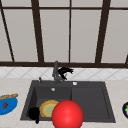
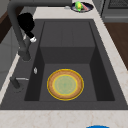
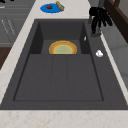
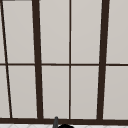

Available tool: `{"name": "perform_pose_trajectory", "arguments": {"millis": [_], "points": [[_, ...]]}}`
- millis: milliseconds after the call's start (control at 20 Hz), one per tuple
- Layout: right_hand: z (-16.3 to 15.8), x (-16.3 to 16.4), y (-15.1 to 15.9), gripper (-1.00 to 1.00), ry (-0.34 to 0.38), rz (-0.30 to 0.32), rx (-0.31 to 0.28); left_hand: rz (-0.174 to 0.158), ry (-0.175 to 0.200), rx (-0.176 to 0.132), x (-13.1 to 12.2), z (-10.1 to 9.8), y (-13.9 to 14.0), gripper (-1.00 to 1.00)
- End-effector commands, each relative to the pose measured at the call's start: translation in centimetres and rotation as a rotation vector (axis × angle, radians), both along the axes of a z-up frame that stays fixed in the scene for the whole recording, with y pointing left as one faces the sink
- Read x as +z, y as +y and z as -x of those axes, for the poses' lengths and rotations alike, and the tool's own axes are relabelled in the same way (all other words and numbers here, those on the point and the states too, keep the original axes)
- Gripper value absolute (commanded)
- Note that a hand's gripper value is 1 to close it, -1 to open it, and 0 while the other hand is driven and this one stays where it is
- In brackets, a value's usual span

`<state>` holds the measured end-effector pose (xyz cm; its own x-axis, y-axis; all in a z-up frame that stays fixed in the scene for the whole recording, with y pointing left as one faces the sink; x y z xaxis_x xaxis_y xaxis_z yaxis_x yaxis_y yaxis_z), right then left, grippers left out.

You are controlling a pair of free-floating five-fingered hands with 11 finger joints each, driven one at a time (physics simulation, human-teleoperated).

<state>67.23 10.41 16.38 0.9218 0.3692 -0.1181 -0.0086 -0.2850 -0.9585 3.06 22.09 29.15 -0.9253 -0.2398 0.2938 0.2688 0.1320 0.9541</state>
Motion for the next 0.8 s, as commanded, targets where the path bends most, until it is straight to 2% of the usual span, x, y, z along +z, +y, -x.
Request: {"name": "perform_pose_trajectory", "arguments": {"millis": [0,50,100,250,400,750], "points": [[0.0,2.4,-0.8,-1.0,0.036,-0.04,-0.005,0.0,0.0,0.0,0.0,0.0,0.0,0.0],[0.2,3.0,-1.2,-1.0,0.046,-0.052,0.002,0.0,0.0,0.0,0.0,0.0,0.0,0.0],[0.8,3.2,-1.7,-1.0,0.096,-0.079,0.009,0.0,0.0,0.0,0.0,0.0,0.0,0.0],[2.0,2.7,-2.6,-1.0,0.11,-0.136,0.039,0.0,0.0,0.0,0.0,0.0,0.0,0.0],[3.4,2.6,-3.8,-1.0,0.114,-0.15,0.054,0.0,0.0,0.0,0.0,0.0,0.0,0.0],[7.0,2.2,-5.4,-1.0,0.138,-0.162,0.132,0.0,0.0,0.0,0.0,0.0,0.0,0.0]]}}
